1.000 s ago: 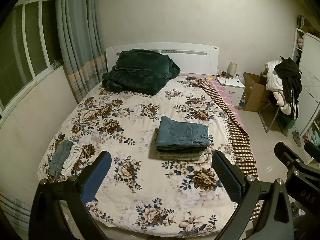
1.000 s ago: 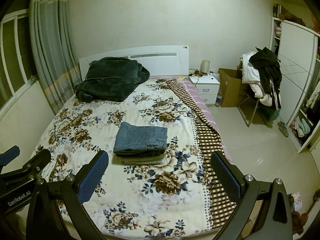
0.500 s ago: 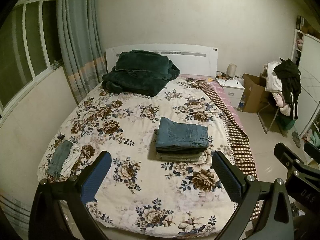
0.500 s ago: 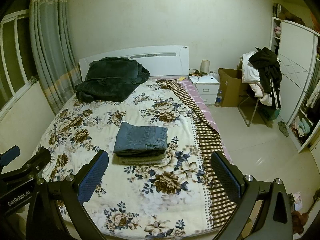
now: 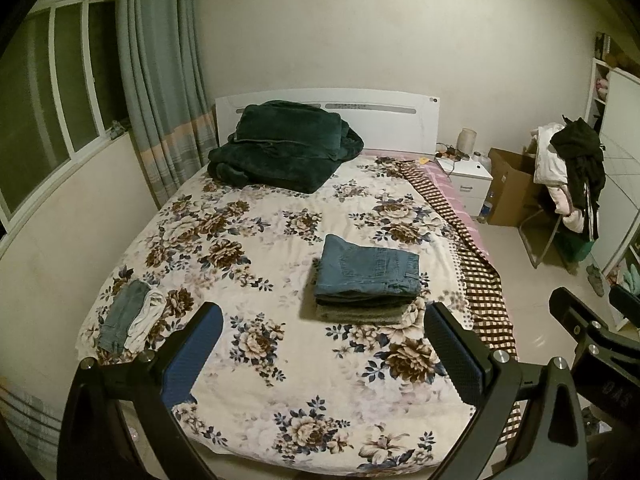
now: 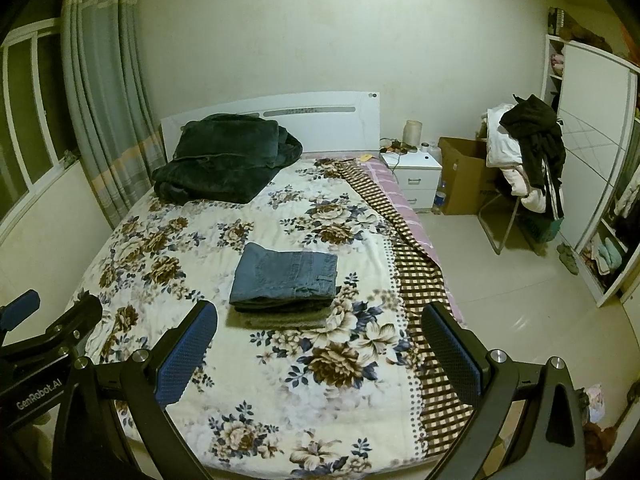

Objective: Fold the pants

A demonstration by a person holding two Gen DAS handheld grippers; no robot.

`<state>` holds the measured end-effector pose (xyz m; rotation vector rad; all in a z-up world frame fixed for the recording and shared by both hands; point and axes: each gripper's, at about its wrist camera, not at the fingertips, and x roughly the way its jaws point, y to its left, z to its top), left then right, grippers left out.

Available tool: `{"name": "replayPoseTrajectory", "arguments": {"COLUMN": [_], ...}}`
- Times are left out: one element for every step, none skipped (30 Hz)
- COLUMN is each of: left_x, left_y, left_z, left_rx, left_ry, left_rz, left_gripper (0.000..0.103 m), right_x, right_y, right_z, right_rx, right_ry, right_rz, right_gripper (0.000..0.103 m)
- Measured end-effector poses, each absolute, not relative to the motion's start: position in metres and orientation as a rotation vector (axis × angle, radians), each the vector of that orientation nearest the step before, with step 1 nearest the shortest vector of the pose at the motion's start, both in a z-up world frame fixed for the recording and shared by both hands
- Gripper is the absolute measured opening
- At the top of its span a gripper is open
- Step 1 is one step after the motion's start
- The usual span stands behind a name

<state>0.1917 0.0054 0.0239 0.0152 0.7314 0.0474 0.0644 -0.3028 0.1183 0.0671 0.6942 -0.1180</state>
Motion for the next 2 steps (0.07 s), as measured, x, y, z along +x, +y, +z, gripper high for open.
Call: {"name": "replayPoseTrajectory", "arguments": {"left_x": [0.1911, 0.1918], "left_y": [0.0058, 0.0062], "left_z": [0.0251, 0.0266], "left_rx": [0.014, 0.01], "left_ry": [0.729, 0.727], "left_rz": [0.05, 0.049], "left_gripper": [0.103, 0.103], "right_x": [0.0659, 0.0649], "right_y": [-0.3036, -0.3027], "right_z": [0.1183, 0.1181], "right_rx": [0.066, 0.066], "right_ry": [0.697, 0.696], "right_rz": [-0.117, -0.115], "right_gripper": [0.103, 0.103]}}
